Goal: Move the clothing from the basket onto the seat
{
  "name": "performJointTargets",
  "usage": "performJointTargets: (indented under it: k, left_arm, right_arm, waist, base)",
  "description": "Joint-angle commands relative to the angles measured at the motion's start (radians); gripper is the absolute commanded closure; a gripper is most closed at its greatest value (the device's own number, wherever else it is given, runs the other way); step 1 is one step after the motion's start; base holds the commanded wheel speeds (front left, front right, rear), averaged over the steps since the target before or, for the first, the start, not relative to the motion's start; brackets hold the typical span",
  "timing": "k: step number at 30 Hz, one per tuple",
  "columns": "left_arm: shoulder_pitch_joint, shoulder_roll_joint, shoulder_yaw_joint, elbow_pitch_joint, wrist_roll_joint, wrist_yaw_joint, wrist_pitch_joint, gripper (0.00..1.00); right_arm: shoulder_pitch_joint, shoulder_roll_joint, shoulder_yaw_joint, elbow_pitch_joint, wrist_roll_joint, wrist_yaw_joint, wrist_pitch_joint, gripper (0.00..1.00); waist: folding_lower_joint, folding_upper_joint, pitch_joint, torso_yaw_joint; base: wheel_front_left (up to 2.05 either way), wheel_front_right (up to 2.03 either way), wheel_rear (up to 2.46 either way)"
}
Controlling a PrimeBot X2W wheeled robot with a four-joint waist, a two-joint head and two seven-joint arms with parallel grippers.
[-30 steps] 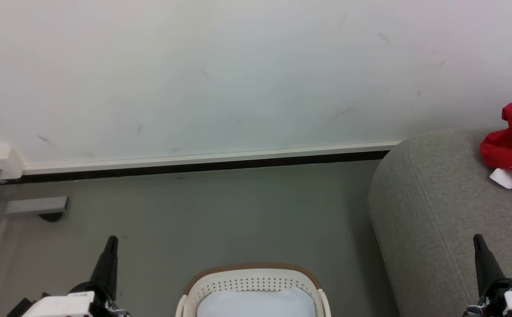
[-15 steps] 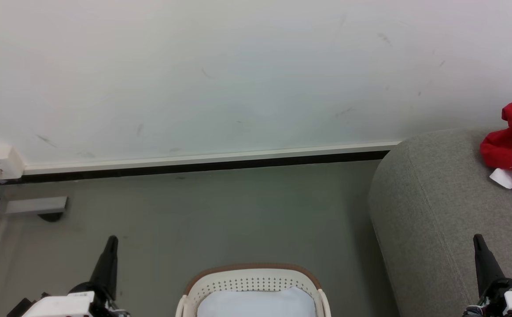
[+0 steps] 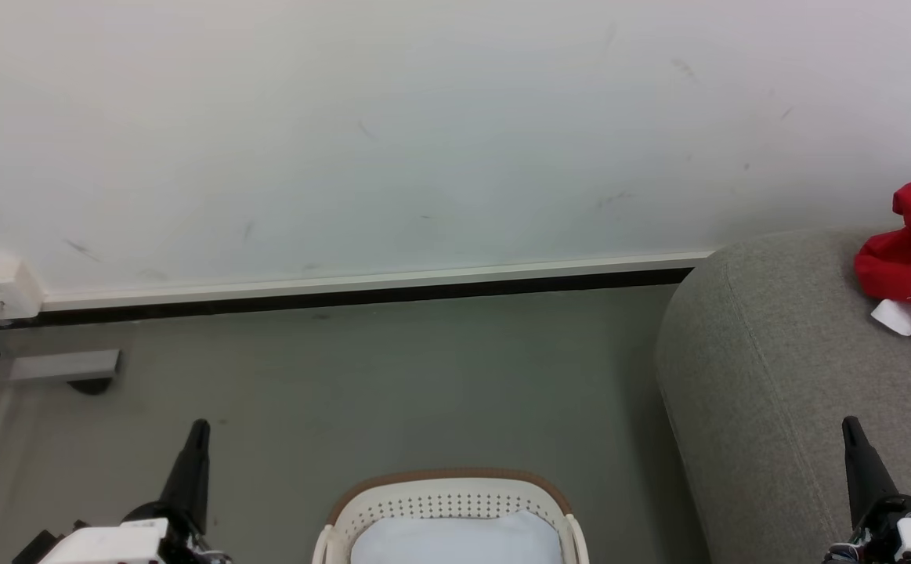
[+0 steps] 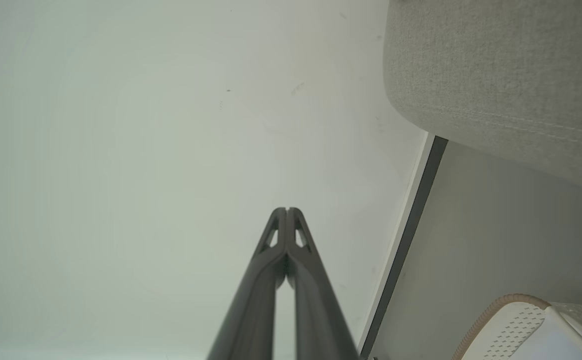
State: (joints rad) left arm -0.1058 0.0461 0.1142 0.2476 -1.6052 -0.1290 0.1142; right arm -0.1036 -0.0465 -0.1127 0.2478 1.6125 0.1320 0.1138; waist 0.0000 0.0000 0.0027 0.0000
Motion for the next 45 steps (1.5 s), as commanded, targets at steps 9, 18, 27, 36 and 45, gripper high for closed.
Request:
performJointTargets:
  k: [9,18,27,36,45]
  left_arm:
    - [-0.009,0.008,0.002,-0.003,-0.014,-0.004,0.004,1.0]
    - [-0.009,0.008,0.002,-0.003,-0.014,-0.005,0.004,1.0]
    - [-0.009,0.008,0.002,-0.003,-0.014,-0.005,0.004,1.0]
    - [-0.009,0.008,0.002,-0.003,-0.014,-0.005,0.004,1.0]
    - [-0.009,0.008,0.002,-0.003,-0.014,-0.005,0.004,1.0]
  right_arm:
    - [-0.012,-0.007,-0.004,-0.005,0.001,-0.002,0.004,1.0]
    - [-0.012,-0.007,-0.004,-0.005,0.001,-0.002,0.004,1.0]
    - [-0.012,-0.007,-0.004,-0.005,0.001,-0.002,0.004,1.0]
    - [-0.012,-0.007,-0.004,-0.005,0.001,-0.002,0.004,1.0]
    - [-0.012,-0.007,-0.004,-0.005,0.001,-0.002,0.004,1.0]
  waist:
    - [0.0,0.0,0.0,0.0]
    - [0.0,0.0,0.0,0.0]
    - [0.0,0.0,0.0,0.0]
    - [0.0,0.0,0.0,0.0]
    - [0.0,0.0,0.0,0.0]
  base:
    - [0.0,0.0,0.0]
    - [0.0,0.0,0.0]
    - [0.0,0.0,0.0]
    - [0.0,0.0,0.0]
    - [0.0,0.0,0.0]
